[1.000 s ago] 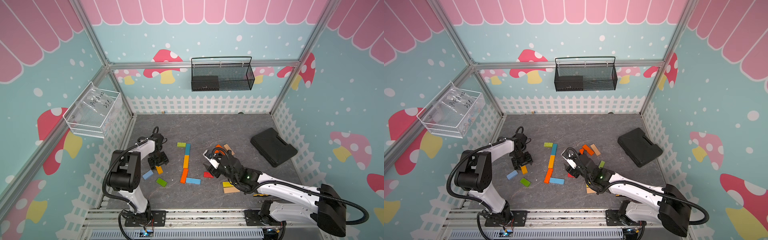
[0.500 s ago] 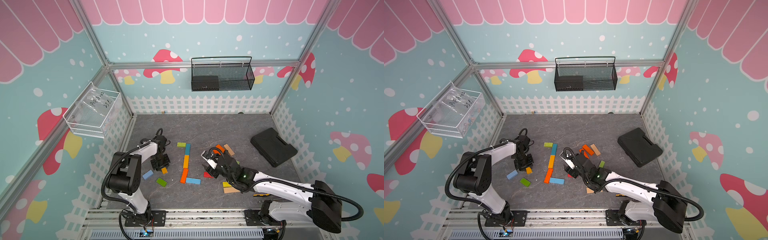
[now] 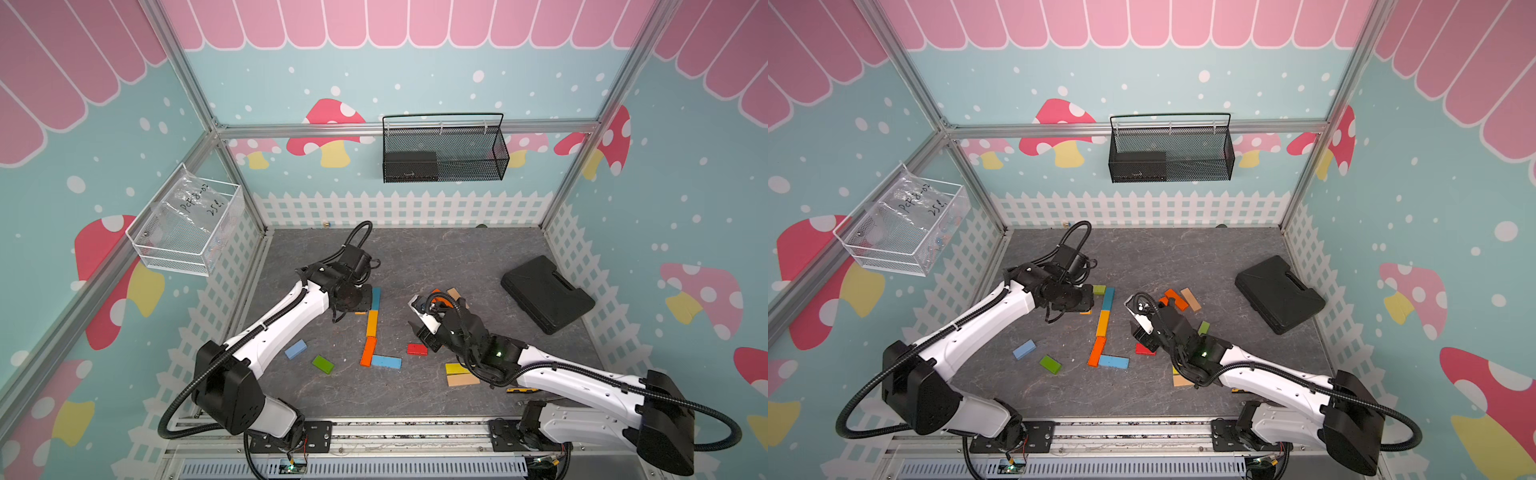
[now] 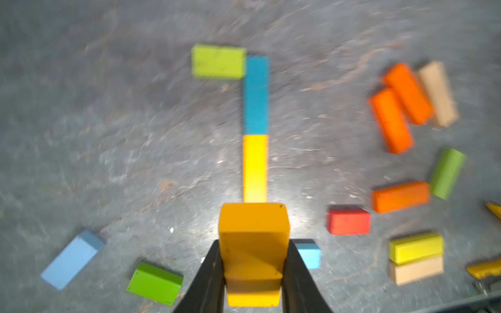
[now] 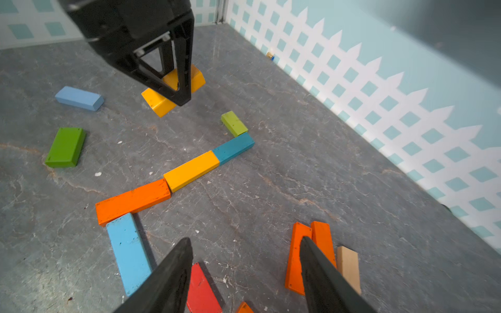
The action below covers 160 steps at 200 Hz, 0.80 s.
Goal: Assemble a giraffe with building blocks
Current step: Pick up the building block from the center of the board, then assemble the building block at the center of the board.
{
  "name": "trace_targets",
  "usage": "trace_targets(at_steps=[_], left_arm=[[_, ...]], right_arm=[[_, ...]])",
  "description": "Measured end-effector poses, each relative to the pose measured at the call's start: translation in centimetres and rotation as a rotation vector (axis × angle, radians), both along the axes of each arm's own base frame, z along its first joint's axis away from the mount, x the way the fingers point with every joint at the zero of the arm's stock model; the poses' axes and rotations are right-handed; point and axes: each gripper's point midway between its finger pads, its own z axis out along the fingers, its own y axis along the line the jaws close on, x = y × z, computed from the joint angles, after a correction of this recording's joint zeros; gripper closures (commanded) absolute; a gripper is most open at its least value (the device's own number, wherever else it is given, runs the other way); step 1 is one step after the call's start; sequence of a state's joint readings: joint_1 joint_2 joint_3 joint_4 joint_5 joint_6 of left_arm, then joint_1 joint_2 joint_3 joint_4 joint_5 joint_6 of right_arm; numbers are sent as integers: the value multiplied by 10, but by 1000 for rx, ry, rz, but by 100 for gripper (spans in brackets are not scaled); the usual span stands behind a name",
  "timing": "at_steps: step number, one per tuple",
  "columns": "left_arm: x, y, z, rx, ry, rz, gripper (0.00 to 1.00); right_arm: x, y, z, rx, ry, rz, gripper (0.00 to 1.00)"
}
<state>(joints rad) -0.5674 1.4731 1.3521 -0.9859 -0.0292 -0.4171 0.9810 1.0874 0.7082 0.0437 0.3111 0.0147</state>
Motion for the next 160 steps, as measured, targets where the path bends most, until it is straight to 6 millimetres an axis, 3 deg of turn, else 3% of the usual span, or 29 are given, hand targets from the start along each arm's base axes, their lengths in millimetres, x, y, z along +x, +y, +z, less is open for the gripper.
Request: trace_targets(at_steps=[19, 51, 78, 111, 137, 160], left_arm=[[-8, -24, 14, 17, -50, -128, 79], [-29, -57, 9, 88, -70, -348, 76], [-48, -85, 0, 132, -73, -532, 76], [-71, -124, -24, 208, -67, -773, 79], [-93, -150, -55, 284, -43, -977, 82], [-110, -161, -82, 352, -14, -1128, 81]], right_arm=[[-3, -20, 38, 104, -57, -62, 35], [-18, -77, 108, 371, -156, -200, 33], [-32, -132, 141, 576, -202, -332, 33], [-43, -171, 151, 690, -215, -432, 34], [-42, -177, 143, 671, -200, -468, 34], [-40, -177, 136, 643, -189, -484, 34]])
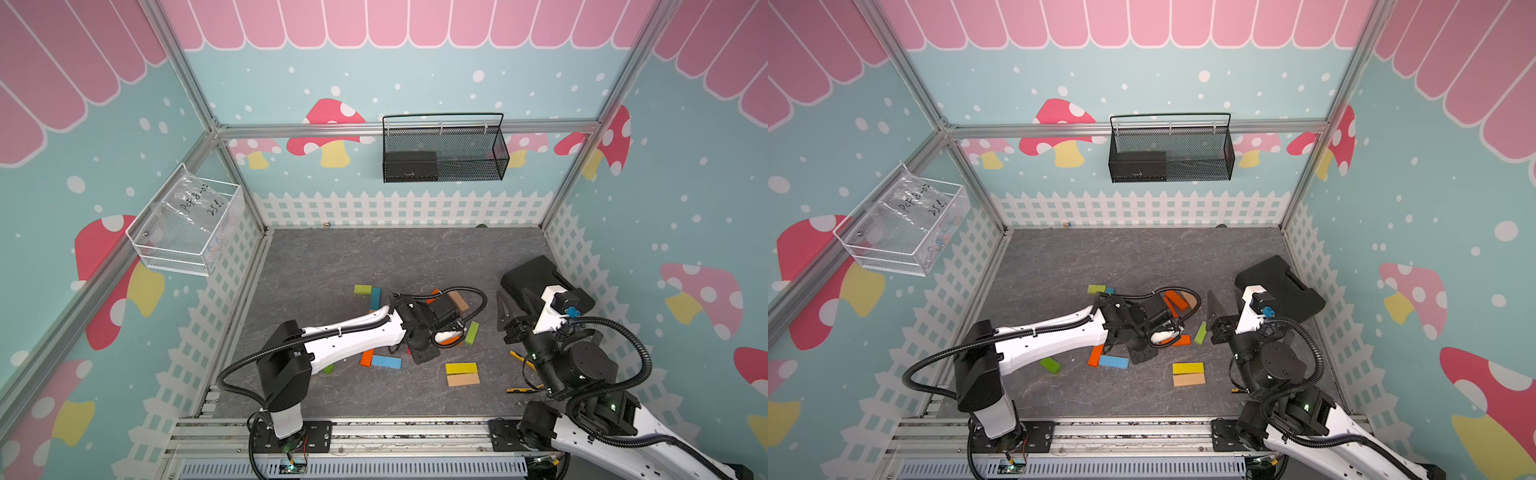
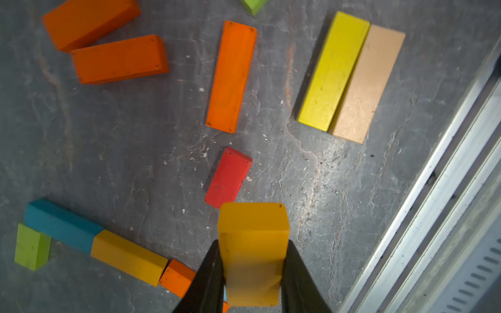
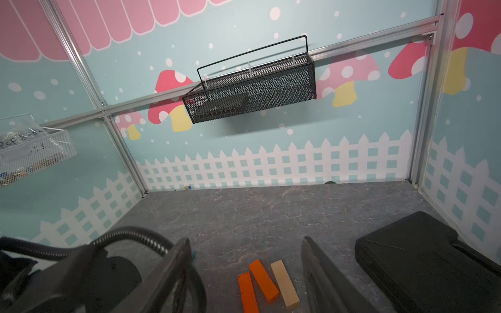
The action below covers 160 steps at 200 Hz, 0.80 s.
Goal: Assemble a giraffe with building blocks
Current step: Assemble the building block at the center of the board.
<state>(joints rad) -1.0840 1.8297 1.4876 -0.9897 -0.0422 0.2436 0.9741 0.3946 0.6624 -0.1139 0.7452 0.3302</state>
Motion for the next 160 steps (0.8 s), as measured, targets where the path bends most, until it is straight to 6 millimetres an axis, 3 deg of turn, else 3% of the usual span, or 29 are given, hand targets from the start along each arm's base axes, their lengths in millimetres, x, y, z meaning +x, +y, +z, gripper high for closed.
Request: trace_targets(at_steps=[63, 160], left_arm=[[1, 1, -48, 159, 6, -195, 80], [4, 7, -72, 237, 14, -243, 78]], right_arm=[[5, 5, -10, -44, 30, -7, 33], [9, 10, -17, -78, 47, -15, 33]])
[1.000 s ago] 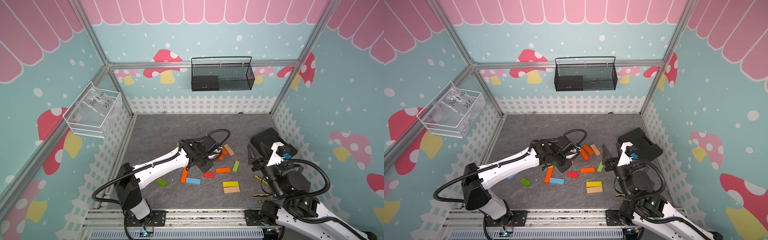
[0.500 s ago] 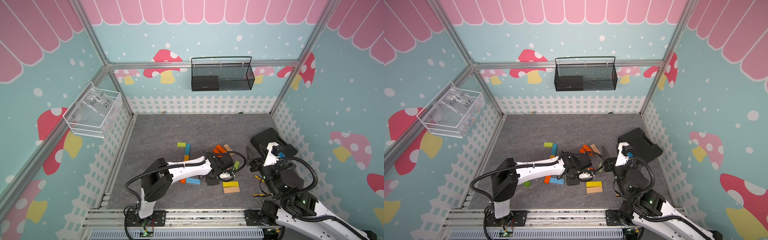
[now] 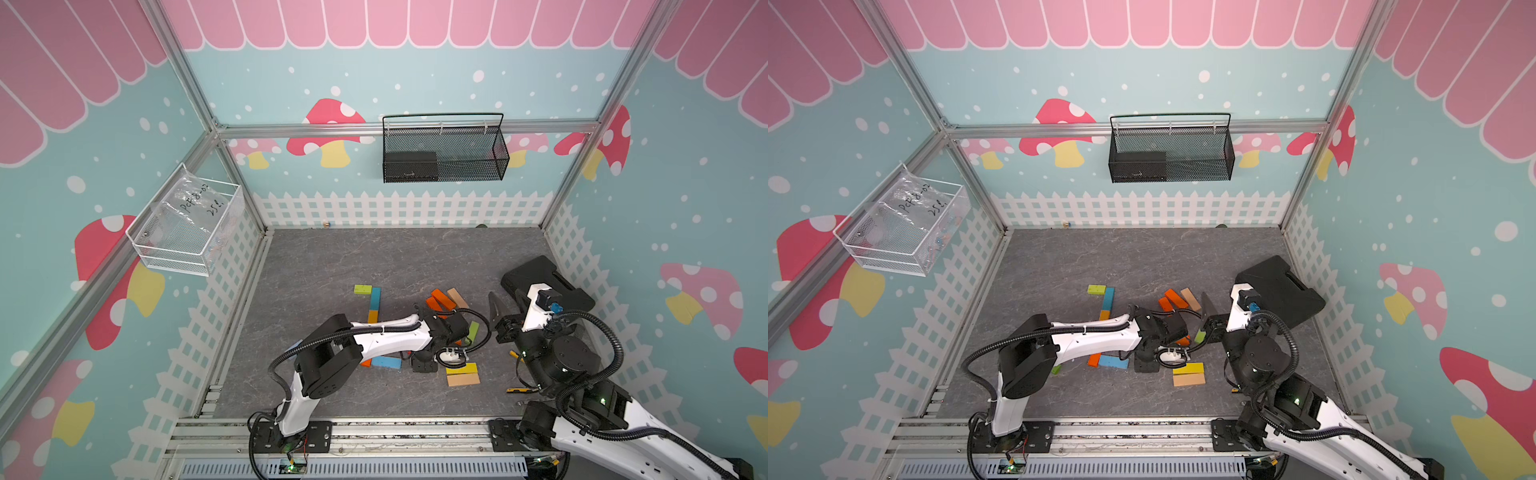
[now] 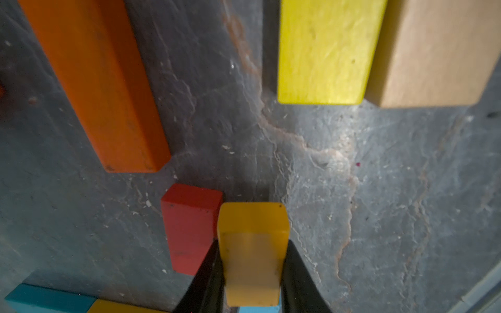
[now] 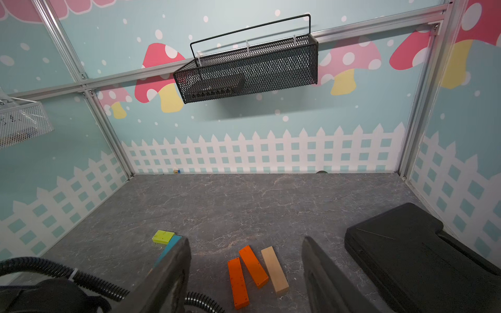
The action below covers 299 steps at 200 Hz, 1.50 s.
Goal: Assemble a giraffe with building blocks
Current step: Assemble the building block at the center of the board.
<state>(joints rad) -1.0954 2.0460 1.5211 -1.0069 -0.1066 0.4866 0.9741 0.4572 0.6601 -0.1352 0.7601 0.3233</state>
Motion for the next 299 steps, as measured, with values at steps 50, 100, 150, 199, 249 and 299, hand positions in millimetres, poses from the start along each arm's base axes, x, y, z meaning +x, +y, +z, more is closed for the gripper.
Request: trace_targets(at_steps=[50, 100, 150, 199, 249, 299], left_arm=[[2, 5, -4, 22, -5, 5, 78], [0, 12, -14, 55, 13, 12, 77], [9, 13, -14, 59, 15, 33, 73], [24, 12, -14, 55, 4, 59, 72], [22, 12, -14, 56, 4, 54, 72], [9, 18, -15, 62, 21, 41, 72]], right_arm=[[2, 2, -4, -14, 8, 0, 33], [4, 5, -6, -30, 13, 0, 33], [5, 8, -7, -47, 14, 1, 33], [6, 9, -7, -54, 10, 1, 33], [7, 10, -7, -53, 9, 1, 33], [7, 10, -7, -54, 8, 1, 33]])
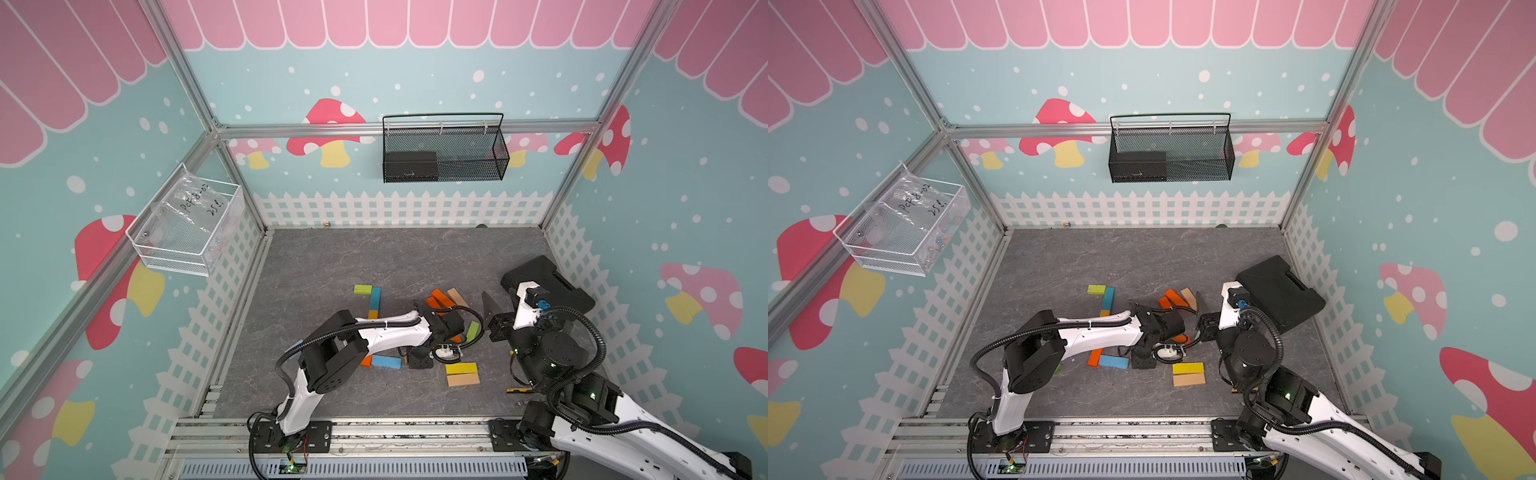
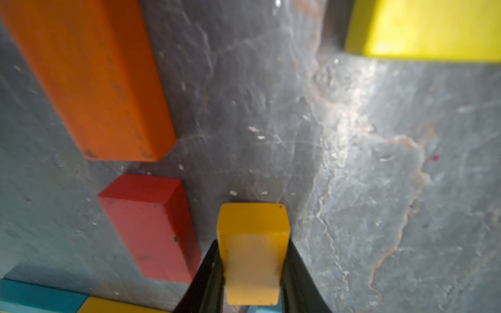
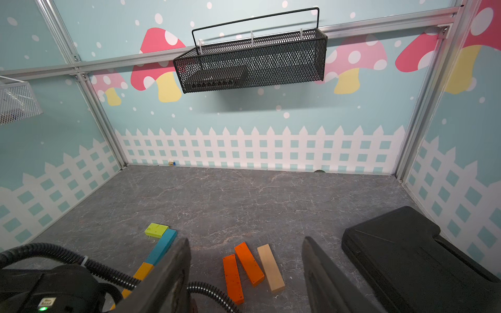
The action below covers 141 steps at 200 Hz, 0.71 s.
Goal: Assemble a giraffe with building blocks
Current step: Assemble the building block at the center of the board.
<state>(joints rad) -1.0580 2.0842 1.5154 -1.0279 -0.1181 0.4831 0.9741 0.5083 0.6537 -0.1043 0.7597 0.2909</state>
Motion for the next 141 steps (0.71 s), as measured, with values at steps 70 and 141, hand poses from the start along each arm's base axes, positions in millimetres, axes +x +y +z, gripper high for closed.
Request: trace_targets(at_steps=[70, 141], left_arm=[[-6, 1, -1, -4, 20, -1, 67], [-18, 4, -2, -8, 66, -3, 63]], right_arm=[[2, 3, -2, -12, 3, 1, 33], [2, 3, -1, -12, 2, 1, 33]])
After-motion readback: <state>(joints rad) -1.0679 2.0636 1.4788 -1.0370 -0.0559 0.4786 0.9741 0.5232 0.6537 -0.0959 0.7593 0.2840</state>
